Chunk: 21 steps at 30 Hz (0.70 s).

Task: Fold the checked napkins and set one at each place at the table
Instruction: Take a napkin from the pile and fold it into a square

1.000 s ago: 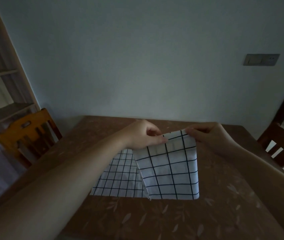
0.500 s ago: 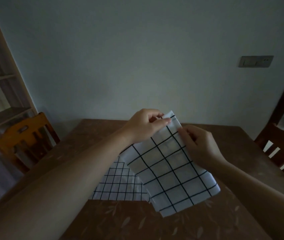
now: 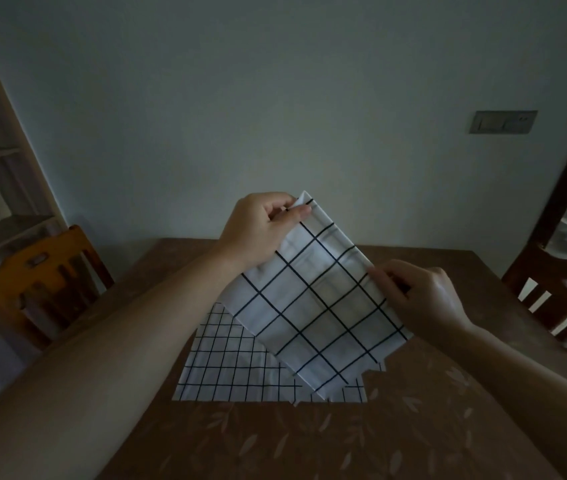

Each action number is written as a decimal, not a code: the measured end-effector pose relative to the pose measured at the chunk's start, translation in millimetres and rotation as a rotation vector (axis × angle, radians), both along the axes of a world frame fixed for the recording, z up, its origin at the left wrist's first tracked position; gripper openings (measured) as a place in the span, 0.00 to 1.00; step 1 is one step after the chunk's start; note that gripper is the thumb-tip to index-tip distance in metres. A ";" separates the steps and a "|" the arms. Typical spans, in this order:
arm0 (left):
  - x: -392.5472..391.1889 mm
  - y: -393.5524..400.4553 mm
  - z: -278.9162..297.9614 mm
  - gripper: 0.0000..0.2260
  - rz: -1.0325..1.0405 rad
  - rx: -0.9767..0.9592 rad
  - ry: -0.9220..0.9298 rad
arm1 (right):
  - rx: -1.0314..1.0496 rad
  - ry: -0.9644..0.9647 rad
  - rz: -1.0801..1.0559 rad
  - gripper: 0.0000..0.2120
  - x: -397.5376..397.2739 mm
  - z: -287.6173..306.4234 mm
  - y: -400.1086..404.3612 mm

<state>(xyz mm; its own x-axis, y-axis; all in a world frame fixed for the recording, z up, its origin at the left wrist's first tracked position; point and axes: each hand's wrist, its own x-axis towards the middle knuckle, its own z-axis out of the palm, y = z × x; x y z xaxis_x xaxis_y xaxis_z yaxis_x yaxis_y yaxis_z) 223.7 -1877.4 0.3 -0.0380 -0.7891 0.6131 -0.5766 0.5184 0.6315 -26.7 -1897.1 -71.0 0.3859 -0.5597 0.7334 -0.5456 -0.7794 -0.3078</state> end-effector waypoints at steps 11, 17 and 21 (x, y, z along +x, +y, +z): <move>-15.7 0.1 2.9 0.16 -0.131 0.114 0.028 | 0.172 0.056 0.077 0.22 19.0 26.5 11.0; 11.3 -1.9 -0.1 0.11 0.023 0.112 0.062 | 0.378 -0.044 0.099 0.23 13.0 48.4 16.5; 14.9 2.2 -15.6 0.14 0.185 0.216 0.192 | 0.456 -0.226 0.059 0.24 -0.6 57.0 9.0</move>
<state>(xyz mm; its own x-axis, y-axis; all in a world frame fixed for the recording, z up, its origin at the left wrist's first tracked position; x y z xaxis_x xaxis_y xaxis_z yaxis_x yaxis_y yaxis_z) 238.6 -1875.2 -15.4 0.2178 -0.8843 0.4131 -0.5080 0.2587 0.8216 -27.3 -1888.2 -14.0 0.2862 -0.8244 0.4884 -0.3851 -0.5657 -0.7292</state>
